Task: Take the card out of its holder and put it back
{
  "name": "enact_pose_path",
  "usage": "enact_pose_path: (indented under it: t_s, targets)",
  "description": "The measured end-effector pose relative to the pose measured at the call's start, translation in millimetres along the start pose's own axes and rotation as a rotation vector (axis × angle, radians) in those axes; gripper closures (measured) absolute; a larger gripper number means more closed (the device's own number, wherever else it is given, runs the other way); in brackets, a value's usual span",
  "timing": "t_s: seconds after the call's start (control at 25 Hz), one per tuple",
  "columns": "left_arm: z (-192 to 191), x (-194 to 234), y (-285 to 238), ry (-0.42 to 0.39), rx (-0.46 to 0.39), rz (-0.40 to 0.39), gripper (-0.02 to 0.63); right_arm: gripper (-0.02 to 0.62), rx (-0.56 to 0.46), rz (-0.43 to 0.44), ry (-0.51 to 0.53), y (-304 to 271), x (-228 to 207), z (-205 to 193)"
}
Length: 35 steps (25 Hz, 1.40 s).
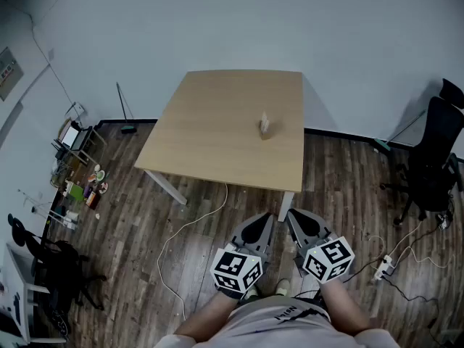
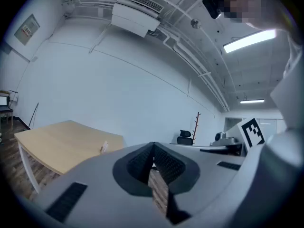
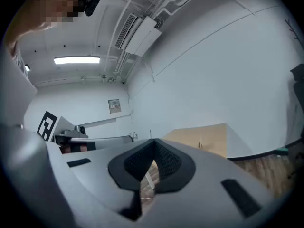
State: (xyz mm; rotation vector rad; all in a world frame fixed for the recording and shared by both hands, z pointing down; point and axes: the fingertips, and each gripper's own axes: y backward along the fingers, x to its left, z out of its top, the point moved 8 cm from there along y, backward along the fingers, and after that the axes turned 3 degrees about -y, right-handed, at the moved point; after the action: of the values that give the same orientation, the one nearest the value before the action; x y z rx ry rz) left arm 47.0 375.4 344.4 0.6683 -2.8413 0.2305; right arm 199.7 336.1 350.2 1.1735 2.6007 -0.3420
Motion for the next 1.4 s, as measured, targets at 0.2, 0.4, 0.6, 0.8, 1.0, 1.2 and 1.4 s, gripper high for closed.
enact_pose_path:
  t_s: [0.2,0.4,0.6,0.8,1.0,1.2,1.4]
  targets:
    - [-2,2,4,0.004,-0.001,-0.003,0.594,0.581,-0.001,0.013,-0.025,0,5,-1]
    - [-2,16,15,0.011,0.001,-0.004,0.594,0.581,-0.018,-0.004,-0.039,-5,14,1]
    - [-2,40,34,0.018,-0.002,0.006,0.594,0.581,-0.027,-0.029,-0.036,-18,29,-3]
    - [-7,67,51,0.026,-0.005,0.006,0.594,0.581,-0.035,-0.057,-0.029,-36,43,-13]
    - [-12,92,57,0.048,0.006,0.01,0.594,0.581,-0.03,-0.079,-0.034,-57,50,-20]
    - [-12,109,51,0.059,0.015,0.003,0.594,0.58,-0.023,-0.076,-0.037,-78,49,-20]
    - [-14,133,22,0.065,0.035,-0.001,0.594,0.58,-0.026,-0.065,-0.052,-110,27,-20]
